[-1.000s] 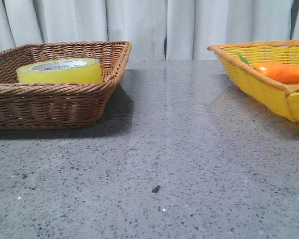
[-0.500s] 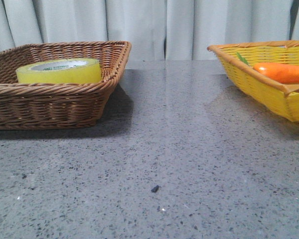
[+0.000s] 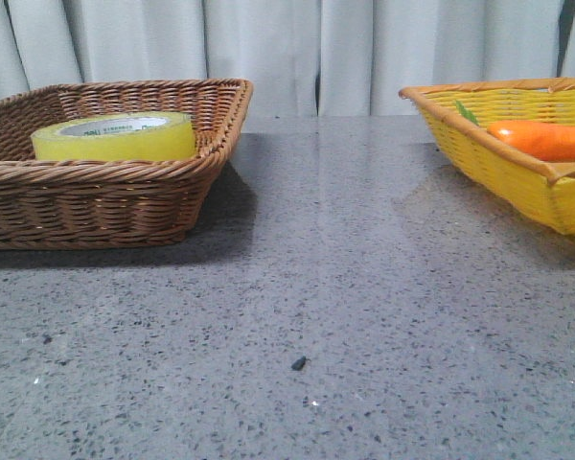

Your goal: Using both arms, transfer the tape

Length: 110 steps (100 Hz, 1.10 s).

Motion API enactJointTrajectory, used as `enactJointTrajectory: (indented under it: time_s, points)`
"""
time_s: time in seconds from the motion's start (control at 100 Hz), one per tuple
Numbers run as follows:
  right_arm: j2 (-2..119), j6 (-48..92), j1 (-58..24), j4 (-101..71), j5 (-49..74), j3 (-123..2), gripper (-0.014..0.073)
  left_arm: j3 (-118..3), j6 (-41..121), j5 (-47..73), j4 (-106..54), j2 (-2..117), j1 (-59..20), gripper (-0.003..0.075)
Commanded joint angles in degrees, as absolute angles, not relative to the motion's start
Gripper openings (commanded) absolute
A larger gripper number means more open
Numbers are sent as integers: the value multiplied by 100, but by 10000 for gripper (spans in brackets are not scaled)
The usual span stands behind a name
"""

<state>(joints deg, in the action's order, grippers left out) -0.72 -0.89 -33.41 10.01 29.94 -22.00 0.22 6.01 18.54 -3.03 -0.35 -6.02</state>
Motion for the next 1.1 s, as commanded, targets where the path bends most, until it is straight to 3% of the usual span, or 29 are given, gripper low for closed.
enactJointTrajectory:
  time_s: [0.0, 0.32, 0.8, 1.09]
  points:
    - [-17, -78, -3349, 1108, 2576, -2334, -74, 77, 566, 1511, -323, -196, -588, -21]
    - [-61, -78, -3063, 1108, 2312, -2095, -74, 77, 566, 1511, -323, -196, -588, -21]
    - [-61, -81, -271, 430, -1370, 205, -74, 77, 566, 1511, -333, -196, -588, -21]
    - [-180, -81, 495, 387, -35, 175, -74, 77, 566, 1511, -333, -196, -588, -21]
